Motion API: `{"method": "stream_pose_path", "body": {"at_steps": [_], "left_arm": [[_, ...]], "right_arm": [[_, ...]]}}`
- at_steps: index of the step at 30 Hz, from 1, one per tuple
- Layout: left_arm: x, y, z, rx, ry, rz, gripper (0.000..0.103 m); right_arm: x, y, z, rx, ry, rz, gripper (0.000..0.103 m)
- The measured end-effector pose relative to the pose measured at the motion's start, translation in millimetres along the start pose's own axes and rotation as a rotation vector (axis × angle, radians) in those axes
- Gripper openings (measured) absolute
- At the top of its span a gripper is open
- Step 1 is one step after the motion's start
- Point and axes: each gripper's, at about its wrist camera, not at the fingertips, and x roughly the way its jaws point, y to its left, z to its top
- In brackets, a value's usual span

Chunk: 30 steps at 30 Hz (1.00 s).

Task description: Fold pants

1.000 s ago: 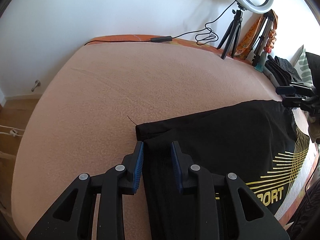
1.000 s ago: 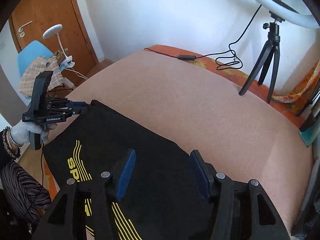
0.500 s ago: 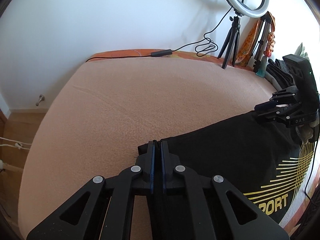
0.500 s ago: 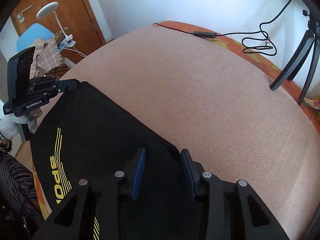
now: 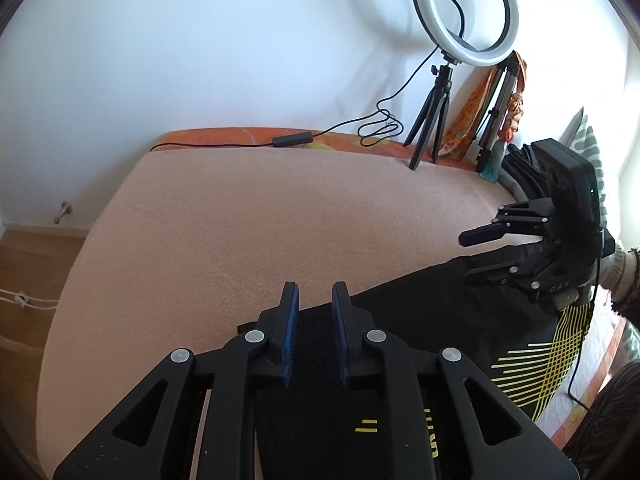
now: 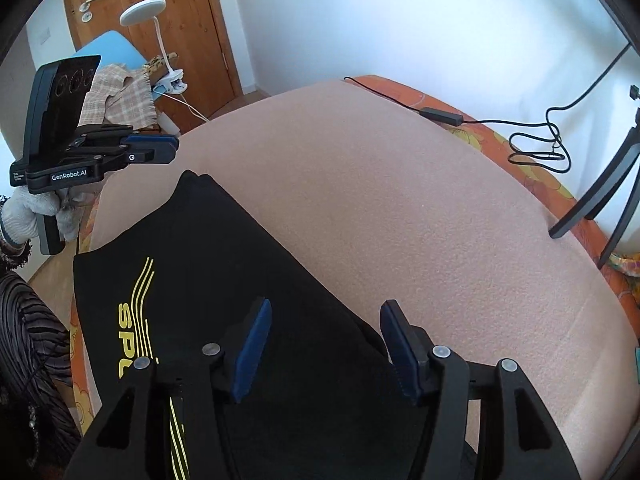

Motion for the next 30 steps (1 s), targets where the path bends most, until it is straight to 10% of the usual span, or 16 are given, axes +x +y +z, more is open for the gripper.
{"method": "stream_pose_path", "body": {"at_steps": [7, 18, 25, 30], "left_arm": [[34, -26, 11, -0.035, 0.059, -0.14, 0.025], [81, -71, -4, 0.076, 0.183, -0.237, 0.025], [81, -106, -30, 0.226, 0.222, -0.29, 0.025], [77, -111, -34, 0.24, 0.218, -0.313, 0.025]], "right_arm": [[18, 24, -1, -0.101, 0.067, 0.018, 0.004], [4, 23, -29, -0.003, 0.075, 0.094, 0.002], [-29, 9, -32, 0.076, 0.095, 0.136, 0.032], [-41, -6, -8, 0.163, 0.106, 0.037, 0.032]]}}
